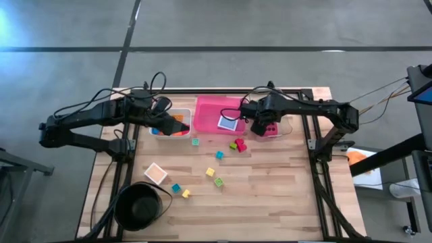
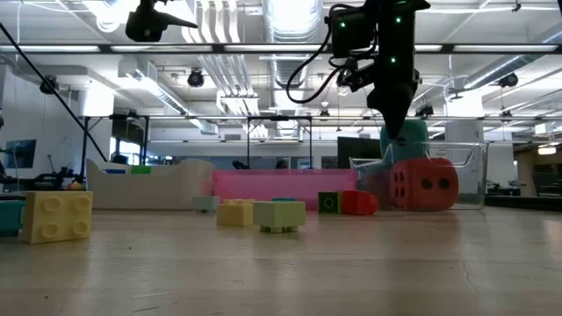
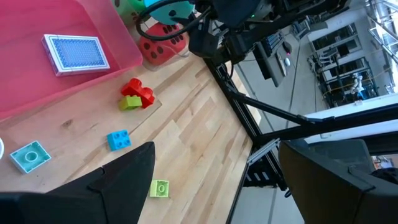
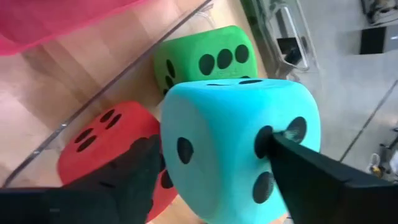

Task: Pick & Place Toys
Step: Put the blue dice into the transparent bin bin, then put the blue game piece into the white bin

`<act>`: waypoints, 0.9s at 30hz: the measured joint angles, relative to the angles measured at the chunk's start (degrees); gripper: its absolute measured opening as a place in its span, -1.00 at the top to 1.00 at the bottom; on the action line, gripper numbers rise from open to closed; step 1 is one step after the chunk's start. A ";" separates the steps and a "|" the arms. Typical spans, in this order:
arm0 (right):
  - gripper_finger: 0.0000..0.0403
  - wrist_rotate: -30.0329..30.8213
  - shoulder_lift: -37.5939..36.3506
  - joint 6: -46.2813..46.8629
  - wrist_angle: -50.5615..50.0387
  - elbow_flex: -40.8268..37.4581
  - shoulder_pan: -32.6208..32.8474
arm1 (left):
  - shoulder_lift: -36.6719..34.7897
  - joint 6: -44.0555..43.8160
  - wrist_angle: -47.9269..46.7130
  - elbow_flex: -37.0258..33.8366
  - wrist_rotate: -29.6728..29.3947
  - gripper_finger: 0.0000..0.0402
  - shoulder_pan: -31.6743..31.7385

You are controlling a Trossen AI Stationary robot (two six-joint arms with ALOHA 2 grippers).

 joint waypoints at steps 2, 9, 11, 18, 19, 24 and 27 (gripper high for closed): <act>-0.57 -0.31 0.00 0.10 -0.02 0.11 0.02 | 0.00 0.00 0.00 0.00 0.00 -0.70 0.00; -0.78 0.16 0.02 0.85 -0.25 0.14 0.02 | 0.00 0.00 0.00 0.00 0.00 -0.69 0.00; -0.79 0.31 -0.20 1.11 -0.26 0.15 0.02 | 0.00 0.00 0.00 0.00 0.00 -0.69 0.00; -0.79 0.44 -3.72 2.58 -0.29 0.15 0.72 | 0.00 0.26 -0.02 0.00 0.00 -0.69 0.00; -0.79 0.49 -4.45 2.63 -0.28 0.15 0.92 | 0.00 0.26 0.00 0.00 0.00 -0.69 0.00; -0.80 0.72 -8.07 2.99 -0.15 0.15 1.97 | 0.00 0.46 -0.02 0.00 0.00 -0.69 0.00; -0.80 -0.17 -10.48 3.78 1.14 0.15 3.30 | 0.00 0.61 -0.05 0.00 0.00 -0.69 0.00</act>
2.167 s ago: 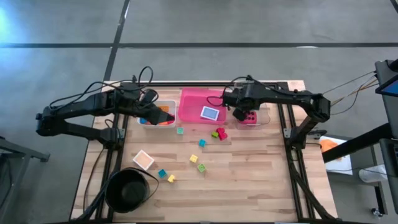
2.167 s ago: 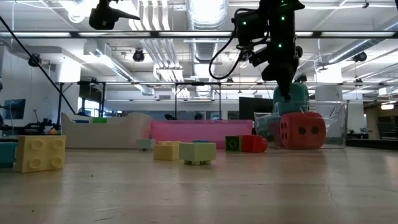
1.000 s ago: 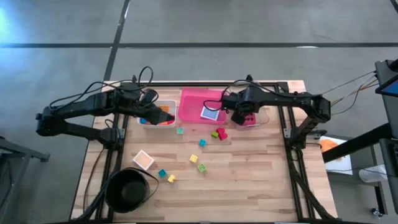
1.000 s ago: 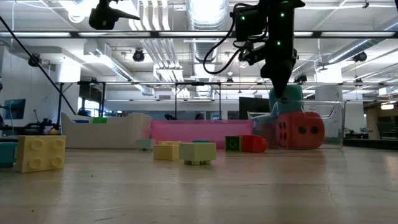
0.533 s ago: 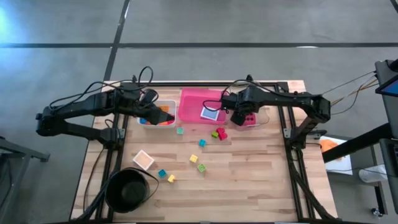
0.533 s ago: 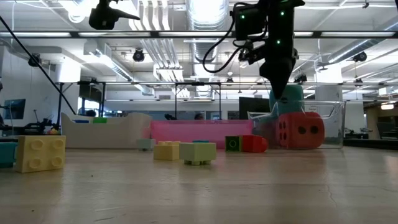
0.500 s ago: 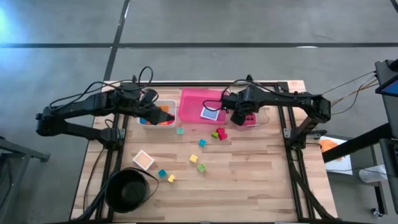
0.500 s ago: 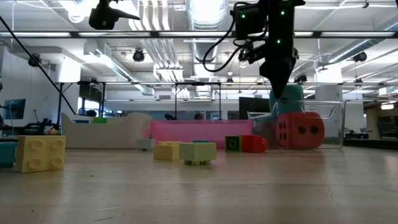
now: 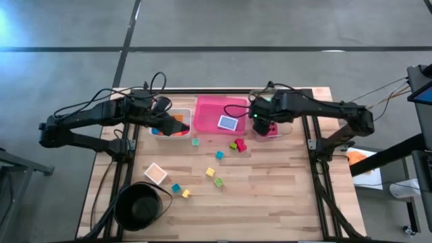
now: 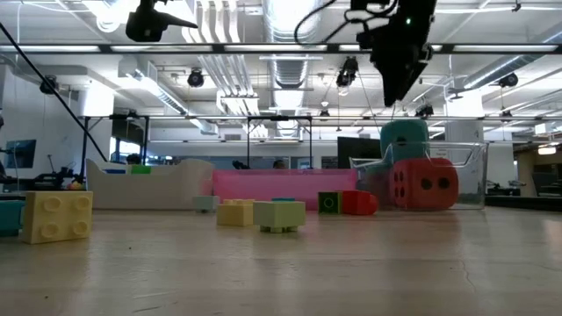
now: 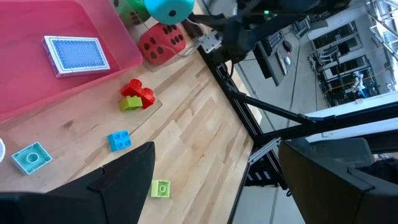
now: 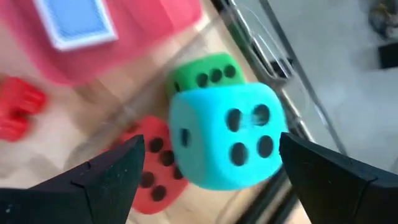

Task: Pick & Place Toys
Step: Put the blue game piece into the white bin

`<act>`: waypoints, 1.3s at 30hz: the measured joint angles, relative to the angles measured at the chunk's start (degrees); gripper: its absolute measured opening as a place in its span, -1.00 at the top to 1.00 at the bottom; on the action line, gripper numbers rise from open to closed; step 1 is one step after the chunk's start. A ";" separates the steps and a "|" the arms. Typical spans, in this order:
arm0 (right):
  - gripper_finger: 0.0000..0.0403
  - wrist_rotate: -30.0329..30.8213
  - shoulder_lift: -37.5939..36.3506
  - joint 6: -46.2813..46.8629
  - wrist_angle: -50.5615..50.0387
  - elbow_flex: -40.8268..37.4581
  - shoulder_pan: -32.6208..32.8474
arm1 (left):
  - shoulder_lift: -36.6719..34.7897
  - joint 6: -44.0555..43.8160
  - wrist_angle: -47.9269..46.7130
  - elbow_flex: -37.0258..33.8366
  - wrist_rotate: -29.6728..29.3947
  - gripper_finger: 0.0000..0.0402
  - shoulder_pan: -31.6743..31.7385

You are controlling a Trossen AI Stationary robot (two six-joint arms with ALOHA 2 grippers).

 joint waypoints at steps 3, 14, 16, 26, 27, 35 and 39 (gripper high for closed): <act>-0.80 -3.16 -2.82 0.07 3.05 0.00 1.98 | 0.00 0.30 -1.02 0.00 -0.06 -0.69 0.00; -0.80 -14.26 -8.30 4.10 13.26 0.09 12.13 | 3.02 1.02 -19.03 0.00 -7.28 -0.69 -0.12; -0.80 -14.38 -8.70 4.52 13.26 0.07 13.69 | 4.86 1.95 -20.71 -0.02 -6.81 -0.69 -0.89; -0.80 -13.81 -11.29 7.08 13.06 -0.15 20.14 | 15.20 14.62 -22.81 0.02 -3.20 -0.69 -9.28; -0.80 -13.80 -11.51 7.54 13.06 -0.22 20.19 | 16.31 16.97 -22.79 0.02 -3.16 -0.69 -10.65; -0.80 -13.95 -12.06 7.57 12.83 -0.72 20.22 | 25.92 29.38 -23.34 0.04 -1.39 -0.69 -21.26; -0.80 -14.07 -12.04 7.48 12.13 -0.79 20.24 | 29.95 30.07 -24.59 0.04 -0.79 -0.69 -24.89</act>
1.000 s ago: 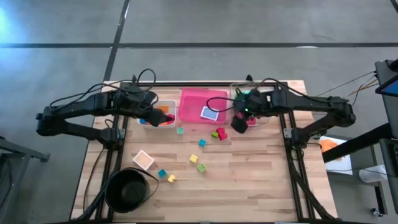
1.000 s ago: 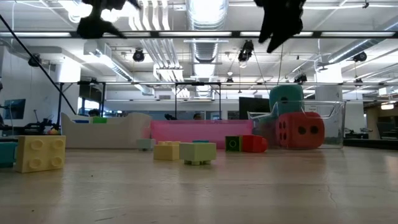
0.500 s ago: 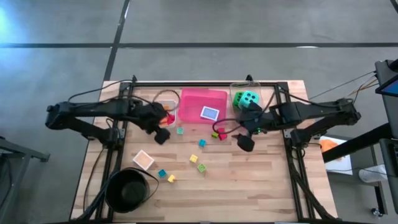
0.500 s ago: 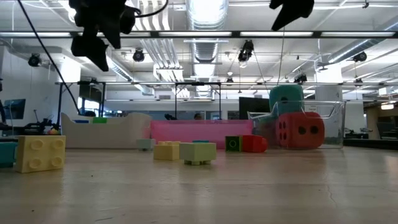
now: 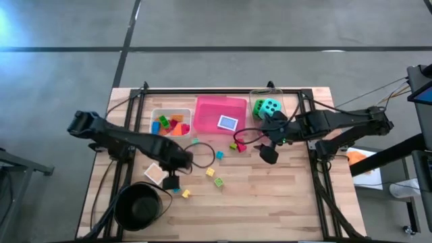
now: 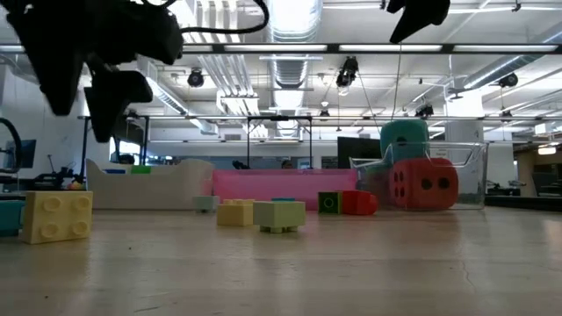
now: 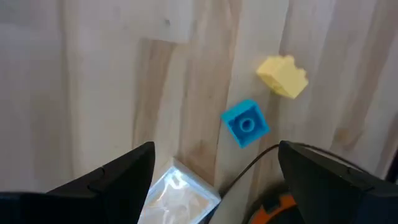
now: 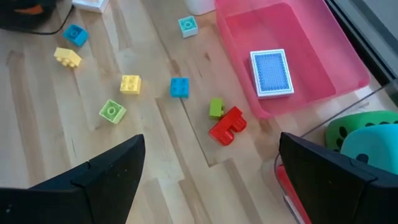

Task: Pick & Place Toys
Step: Put the blue game piece into the white bin

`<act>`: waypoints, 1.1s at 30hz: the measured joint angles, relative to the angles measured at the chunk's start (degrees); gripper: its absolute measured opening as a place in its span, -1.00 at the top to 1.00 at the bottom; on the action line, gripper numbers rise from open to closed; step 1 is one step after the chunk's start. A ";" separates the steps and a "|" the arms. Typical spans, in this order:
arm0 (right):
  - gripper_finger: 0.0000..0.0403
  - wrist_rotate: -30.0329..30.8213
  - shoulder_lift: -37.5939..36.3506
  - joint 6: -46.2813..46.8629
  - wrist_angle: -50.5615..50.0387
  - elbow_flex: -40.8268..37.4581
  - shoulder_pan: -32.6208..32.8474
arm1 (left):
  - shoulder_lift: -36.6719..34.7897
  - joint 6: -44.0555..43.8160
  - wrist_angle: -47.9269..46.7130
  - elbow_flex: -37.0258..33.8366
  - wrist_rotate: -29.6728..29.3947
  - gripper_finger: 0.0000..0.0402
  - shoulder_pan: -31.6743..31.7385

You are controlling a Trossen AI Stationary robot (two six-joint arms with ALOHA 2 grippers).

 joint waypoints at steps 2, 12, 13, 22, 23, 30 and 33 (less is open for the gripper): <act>-0.80 -0.01 0.00 -0.29 -0.49 -0.03 0.00 | 1.74 0.67 0.08 0.00 0.19 -0.69 -1.34; -0.80 -1.75 0.00 -2.96 -0.42 -1.12 0.00 | 8.06 -3.97 4.09 0.00 4.11 -0.69 -5.51; -0.80 -1.88 0.00 -3.03 -0.41 -1.29 0.05 | 8.45 -5.63 4.61 0.00 4.11 -0.69 -5.73; -0.80 -1.99 0.00 -4.00 -0.30 -2.16 1.28 | 12.29 -16.10 6.68 0.00 3.62 -0.69 -6.19; -0.80 -1.98 0.00 -4.12 -0.22 -2.16 1.34 | 12.82 -17.07 6.69 0.00 3.17 -0.69 -6.21; -0.80 -1.98 0.00 -4.78 -0.07 -2.17 1.38 | 16.93 -20.74 6.73 0.00 2.99 -0.69 -6.23; -0.80 -2.00 0.00 -5.61 -0.09 -2.16 1.38 | 17.68 -21.28 6.58 0.00 2.87 -0.69 -6.19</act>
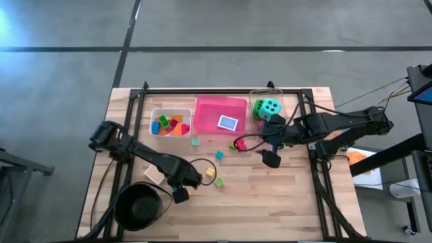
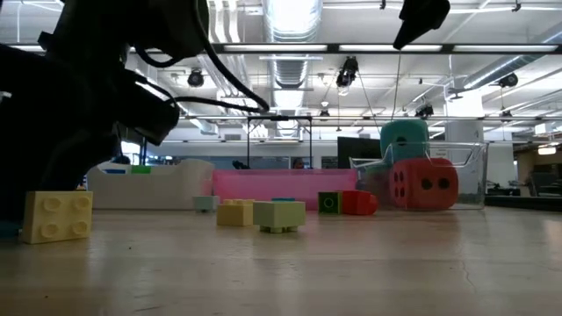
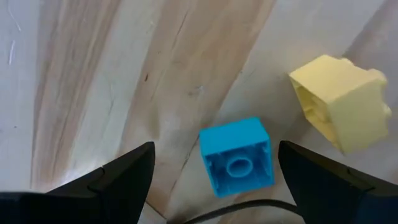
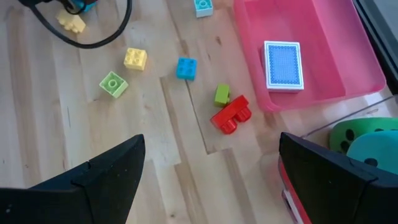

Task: Pick & Place Toys
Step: Put the blue game piece into the white bin

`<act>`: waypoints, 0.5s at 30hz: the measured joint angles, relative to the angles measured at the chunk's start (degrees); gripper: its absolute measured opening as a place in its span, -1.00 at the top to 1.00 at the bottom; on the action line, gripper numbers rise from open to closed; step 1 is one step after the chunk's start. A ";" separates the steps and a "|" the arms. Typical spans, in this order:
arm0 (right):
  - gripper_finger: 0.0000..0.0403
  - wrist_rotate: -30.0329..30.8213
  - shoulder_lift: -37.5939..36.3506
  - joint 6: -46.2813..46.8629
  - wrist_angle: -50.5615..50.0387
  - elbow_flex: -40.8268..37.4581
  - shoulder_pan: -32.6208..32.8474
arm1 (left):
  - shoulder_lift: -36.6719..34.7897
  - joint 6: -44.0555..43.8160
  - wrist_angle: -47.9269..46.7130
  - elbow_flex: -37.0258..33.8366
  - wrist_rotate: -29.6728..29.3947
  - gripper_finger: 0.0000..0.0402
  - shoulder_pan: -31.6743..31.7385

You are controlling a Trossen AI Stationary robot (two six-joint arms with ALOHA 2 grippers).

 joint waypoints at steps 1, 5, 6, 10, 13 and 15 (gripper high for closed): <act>-0.80 -0.01 0.00 -0.33 0.01 0.05 0.00 | 0.08 0.02 -0.10 -0.02 -0.09 -0.69 0.00; -0.80 0.00 0.00 -0.99 0.06 0.21 0.00 | 0.00 0.00 0.44 -0.63 -0.57 -0.62 -0.02; -0.80 0.00 0.00 -1.00 0.06 0.21 0.00 | 0.03 -0.28 0.35 -0.99 -0.71 -0.58 -0.02; -0.80 0.00 0.00 -1.03 0.10 0.21 0.00 | 0.10 -2.43 0.83 -2.60 -0.90 -0.34 0.08; -0.80 0.02 0.00 -1.03 0.12 0.21 0.00 | 0.02 -3.22 0.82 -3.14 -0.96 -0.14 0.17; -0.80 0.02 0.00 -1.03 0.16 0.21 0.00 | -0.05 -3.28 0.68 -3.13 -1.30 0.01 0.16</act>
